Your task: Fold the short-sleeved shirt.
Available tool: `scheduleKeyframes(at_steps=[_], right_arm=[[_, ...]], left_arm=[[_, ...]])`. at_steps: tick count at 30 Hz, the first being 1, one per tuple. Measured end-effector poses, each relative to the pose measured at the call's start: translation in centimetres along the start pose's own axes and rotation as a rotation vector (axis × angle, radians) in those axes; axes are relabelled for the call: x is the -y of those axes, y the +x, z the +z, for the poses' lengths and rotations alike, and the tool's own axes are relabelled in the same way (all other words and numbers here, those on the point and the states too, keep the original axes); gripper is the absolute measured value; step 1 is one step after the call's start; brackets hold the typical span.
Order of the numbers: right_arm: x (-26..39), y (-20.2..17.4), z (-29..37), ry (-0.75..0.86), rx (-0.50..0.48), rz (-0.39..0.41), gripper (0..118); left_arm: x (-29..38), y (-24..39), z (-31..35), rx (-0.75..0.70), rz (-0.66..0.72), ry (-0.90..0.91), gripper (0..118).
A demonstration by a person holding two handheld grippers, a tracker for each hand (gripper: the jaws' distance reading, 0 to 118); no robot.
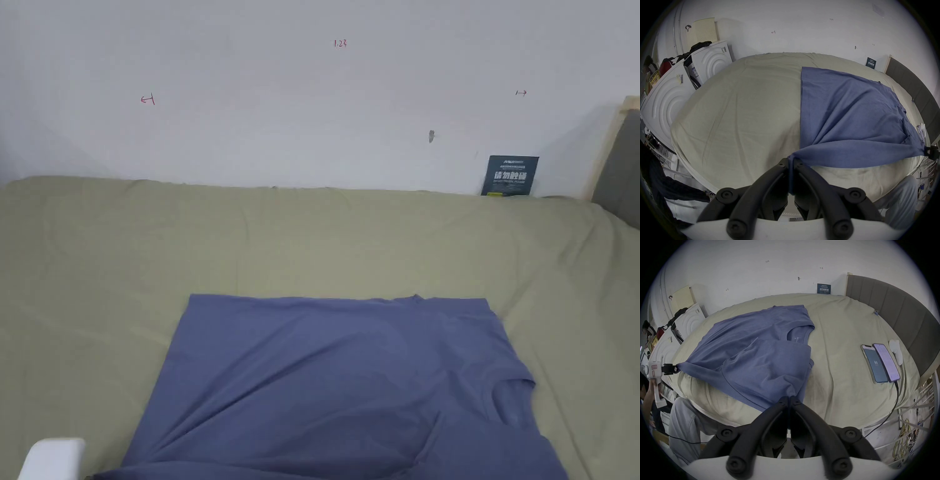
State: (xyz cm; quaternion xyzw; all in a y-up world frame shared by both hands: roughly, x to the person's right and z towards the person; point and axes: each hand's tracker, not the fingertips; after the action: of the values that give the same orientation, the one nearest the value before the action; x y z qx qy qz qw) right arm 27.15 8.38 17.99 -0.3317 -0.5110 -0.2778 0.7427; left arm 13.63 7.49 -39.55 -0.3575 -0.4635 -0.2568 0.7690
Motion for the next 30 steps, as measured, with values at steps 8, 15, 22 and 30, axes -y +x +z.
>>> scheduleKeyframes(at_steps=[8, 15, 22, 30], right_arm=[[0.1, 0.1, -0.6, 0.034, 0.047, -0.039, 118], [0.6, 0.1, -0.2, -0.005, 0.044, -0.052, 118], [2.1, -0.8, 0.8, 0.062, 0.022, -0.062, 0], [2.2, -1.1, 1.4, 0.083, 0.040, -0.046, 0]], left_arm=[[0.8, -0.2, -1.1, -0.011, 0.055, -0.088, 118], [1.2, -1.5, 2.5, 0.093, 0.095, -0.046, 103], [2.8, -2.8, 2.5, 0.076, 0.113, -0.015, 0], [3.0, -3.3, 2.5, 0.065, 0.102, 0.004, 0]])
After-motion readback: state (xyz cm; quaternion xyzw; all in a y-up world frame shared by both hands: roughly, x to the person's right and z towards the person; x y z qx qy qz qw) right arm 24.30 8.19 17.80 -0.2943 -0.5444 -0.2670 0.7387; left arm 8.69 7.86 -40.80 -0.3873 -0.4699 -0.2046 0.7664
